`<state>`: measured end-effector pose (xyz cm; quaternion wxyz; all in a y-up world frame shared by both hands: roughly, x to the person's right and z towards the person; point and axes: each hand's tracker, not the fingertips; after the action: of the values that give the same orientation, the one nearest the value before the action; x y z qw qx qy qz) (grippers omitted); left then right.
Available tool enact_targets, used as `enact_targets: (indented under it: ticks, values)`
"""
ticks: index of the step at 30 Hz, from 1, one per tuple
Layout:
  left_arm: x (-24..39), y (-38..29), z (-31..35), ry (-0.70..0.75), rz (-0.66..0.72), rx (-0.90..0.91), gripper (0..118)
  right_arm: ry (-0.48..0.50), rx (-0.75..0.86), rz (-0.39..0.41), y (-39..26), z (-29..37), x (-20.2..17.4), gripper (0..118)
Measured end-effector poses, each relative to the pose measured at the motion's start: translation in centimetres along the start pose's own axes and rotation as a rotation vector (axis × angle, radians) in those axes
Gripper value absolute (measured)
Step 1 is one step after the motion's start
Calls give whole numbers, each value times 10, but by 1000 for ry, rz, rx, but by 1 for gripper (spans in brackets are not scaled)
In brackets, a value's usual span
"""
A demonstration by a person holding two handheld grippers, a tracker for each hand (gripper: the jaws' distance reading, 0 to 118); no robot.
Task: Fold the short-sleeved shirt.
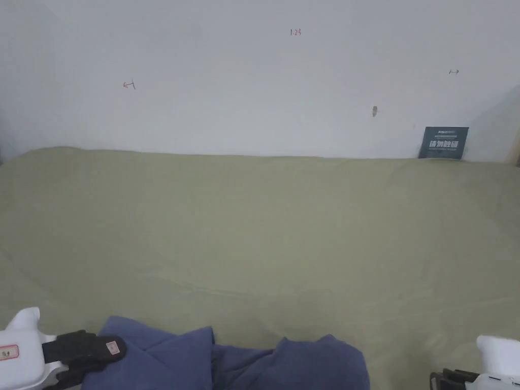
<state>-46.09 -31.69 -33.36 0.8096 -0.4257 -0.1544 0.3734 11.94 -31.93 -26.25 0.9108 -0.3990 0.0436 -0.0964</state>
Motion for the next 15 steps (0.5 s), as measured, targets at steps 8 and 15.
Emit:
enact_targets:
  ticks: [8, 15]
  values:
    - [113, -29, -65, -95, -149, -69, 11, 15, -9, -1, -2, -1, 0, 6]
    - [153, -77, -175, -194, -168, -249, 11, -4, 3, -18, -3, 7, 17, 6]
